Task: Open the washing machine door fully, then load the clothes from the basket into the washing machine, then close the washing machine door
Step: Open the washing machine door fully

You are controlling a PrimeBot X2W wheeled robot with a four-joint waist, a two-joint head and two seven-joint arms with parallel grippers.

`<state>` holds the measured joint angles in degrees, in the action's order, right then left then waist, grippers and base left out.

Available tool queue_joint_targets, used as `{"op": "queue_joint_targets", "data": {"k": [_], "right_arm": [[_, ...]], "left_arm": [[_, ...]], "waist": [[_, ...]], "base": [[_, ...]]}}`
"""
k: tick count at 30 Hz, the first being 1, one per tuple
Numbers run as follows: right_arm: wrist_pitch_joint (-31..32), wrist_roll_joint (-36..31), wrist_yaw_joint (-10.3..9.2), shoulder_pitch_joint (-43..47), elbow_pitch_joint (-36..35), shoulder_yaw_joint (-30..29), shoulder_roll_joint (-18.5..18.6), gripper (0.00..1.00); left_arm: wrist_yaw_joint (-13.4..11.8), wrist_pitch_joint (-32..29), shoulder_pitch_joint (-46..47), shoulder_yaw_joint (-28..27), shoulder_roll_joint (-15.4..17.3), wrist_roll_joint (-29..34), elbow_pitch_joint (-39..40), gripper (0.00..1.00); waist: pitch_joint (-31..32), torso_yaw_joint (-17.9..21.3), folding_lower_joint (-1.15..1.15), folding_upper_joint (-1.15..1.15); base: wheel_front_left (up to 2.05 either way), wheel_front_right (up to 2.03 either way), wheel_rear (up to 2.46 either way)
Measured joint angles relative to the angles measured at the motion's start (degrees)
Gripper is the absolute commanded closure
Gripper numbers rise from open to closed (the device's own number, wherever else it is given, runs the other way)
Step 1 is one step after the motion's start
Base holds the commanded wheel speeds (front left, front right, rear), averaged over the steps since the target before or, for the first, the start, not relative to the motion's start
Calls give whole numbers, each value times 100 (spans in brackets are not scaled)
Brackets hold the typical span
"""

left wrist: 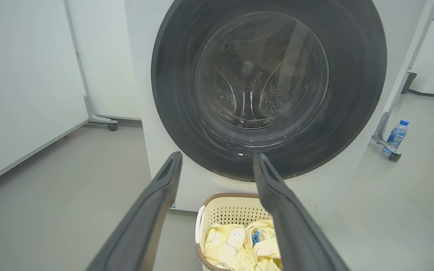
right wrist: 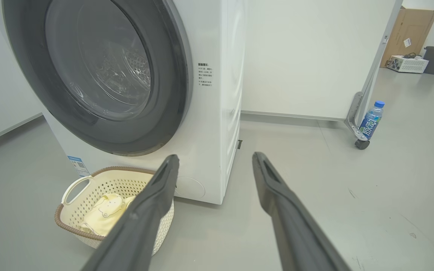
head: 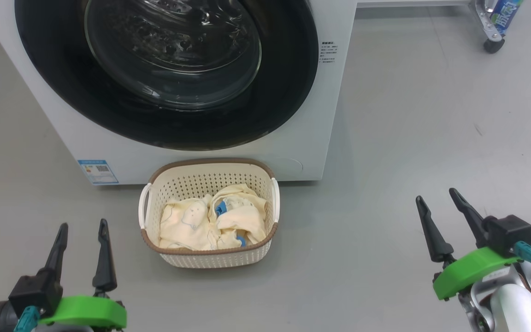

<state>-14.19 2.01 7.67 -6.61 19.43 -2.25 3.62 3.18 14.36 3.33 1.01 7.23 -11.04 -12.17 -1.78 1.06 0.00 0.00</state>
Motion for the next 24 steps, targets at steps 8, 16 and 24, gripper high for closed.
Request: {"op": "queue_joint_targets", "data": {"k": [8, 16, 24], "right_arm": [[-1, 35, 0, -4, 0, -11, -1, 0], [-1, 133, 0, -36, -7, -76, -1, 0], [-2, 627, 0, -602, -165, -294, 7, 0]], "left_arm": [[0, 0, 0, -30, -59, 2, 3, 0], [2, 0, 0, -45, -96, 5, 3, 0], [36, 0, 1, -43, -121, 85, 8, 0]], "waist": [[-55, -5, 1, 0], [-100, -27, 1, 0], [-163, -73, 1, 0]], "base": [[0, 0, 0], [0, 0, 0], [0, 0, 0]]}}
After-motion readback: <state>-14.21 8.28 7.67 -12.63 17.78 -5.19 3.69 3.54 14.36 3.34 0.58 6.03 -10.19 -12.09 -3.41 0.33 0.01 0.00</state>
